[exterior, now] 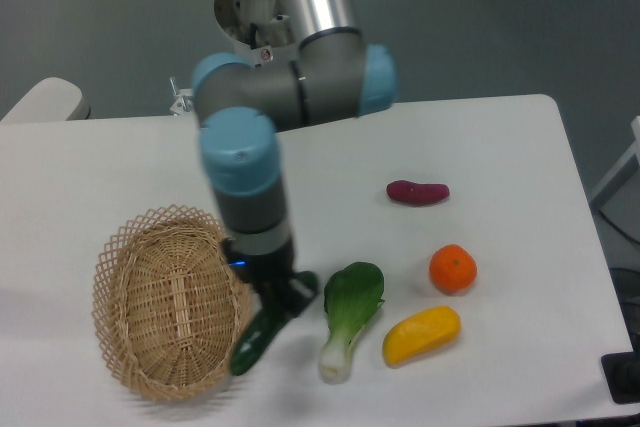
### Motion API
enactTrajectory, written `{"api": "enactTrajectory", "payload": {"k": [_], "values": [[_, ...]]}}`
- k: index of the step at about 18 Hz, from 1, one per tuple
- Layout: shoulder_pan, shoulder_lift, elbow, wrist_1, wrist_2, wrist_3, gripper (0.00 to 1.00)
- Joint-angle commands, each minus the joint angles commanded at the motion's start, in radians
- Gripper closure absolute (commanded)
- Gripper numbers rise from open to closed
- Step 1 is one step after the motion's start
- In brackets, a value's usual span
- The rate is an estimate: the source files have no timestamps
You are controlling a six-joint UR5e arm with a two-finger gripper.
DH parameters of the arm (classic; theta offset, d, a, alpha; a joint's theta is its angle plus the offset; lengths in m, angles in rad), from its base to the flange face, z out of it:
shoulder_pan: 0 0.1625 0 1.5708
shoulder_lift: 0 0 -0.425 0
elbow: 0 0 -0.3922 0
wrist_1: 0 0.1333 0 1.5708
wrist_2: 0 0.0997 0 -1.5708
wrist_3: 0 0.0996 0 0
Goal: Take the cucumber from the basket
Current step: 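Carry the cucumber past the bok choy toward the orange and yellow squash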
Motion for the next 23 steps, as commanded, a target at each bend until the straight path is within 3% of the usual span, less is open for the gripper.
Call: {"api": "enactTrajectory", "payload": {"k": [5,9,23], "values": [[0.098,-0.005,0.002,0.0,-0.005,0.204,0.68],[0.137,-0.009,0.005,0.0,-0.009,0.289,0.68],[0.145,-0.015,0.011,0.002,-0.014,0.303,0.68]]}}
